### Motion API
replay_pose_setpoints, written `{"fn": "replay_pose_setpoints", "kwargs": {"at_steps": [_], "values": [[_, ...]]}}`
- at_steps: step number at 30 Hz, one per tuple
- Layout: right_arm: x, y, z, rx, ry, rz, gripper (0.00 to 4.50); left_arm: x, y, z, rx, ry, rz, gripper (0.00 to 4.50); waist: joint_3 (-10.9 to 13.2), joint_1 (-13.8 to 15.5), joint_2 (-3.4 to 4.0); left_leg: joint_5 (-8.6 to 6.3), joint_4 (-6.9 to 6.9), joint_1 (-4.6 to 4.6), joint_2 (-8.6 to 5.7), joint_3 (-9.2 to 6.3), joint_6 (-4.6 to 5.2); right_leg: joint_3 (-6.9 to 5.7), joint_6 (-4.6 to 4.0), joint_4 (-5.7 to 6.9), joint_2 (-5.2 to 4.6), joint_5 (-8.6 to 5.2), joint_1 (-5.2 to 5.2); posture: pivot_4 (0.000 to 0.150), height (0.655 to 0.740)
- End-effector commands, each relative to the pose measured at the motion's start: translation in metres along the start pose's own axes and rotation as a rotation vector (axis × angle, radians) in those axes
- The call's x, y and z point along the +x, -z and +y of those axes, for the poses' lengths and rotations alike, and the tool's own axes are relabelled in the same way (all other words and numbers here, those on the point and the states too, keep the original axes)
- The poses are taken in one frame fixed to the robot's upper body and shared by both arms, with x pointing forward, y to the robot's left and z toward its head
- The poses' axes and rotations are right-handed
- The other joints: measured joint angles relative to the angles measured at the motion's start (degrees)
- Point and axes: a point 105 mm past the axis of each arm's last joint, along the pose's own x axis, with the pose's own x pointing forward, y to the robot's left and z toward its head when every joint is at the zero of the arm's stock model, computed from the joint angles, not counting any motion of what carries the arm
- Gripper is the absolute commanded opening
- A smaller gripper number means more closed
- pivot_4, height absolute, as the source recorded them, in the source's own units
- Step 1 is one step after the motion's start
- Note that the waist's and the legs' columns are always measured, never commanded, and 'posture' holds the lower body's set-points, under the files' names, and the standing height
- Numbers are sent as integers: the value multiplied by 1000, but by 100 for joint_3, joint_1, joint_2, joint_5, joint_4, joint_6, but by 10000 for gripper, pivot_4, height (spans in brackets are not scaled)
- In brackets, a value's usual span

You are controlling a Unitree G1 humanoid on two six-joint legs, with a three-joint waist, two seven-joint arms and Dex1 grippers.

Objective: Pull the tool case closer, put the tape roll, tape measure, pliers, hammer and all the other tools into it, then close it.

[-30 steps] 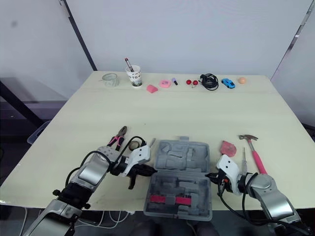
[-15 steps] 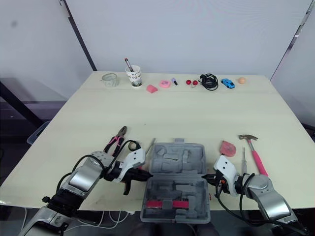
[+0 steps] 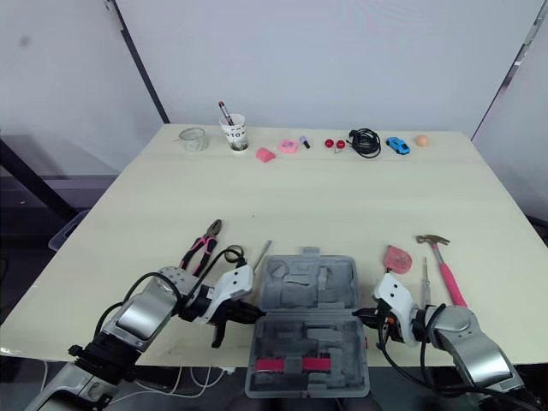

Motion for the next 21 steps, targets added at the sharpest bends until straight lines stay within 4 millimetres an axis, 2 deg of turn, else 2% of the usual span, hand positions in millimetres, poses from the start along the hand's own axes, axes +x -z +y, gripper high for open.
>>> {"fn": "replay_pose_setpoints", "kwargs": {"at_steps": [1, 21], "values": [[-4, -10, 6, -17, -24, -34, 0, 13, 3, -15, 7, 74, 18, 329, 0, 0, 1, 0, 0, 0, 0, 1, 0, 0, 0, 0, 0, 0, 0, 1500, 7400], [-13, -5, 7, 9, -19, -15, 0, 28, -6, -16, 41, 105, 20, 329, -7, 64, 10, 0, 1, 0, -3, 2, 0, 1, 1, -4, -1, 0, 1, 1500, 7400]]}}
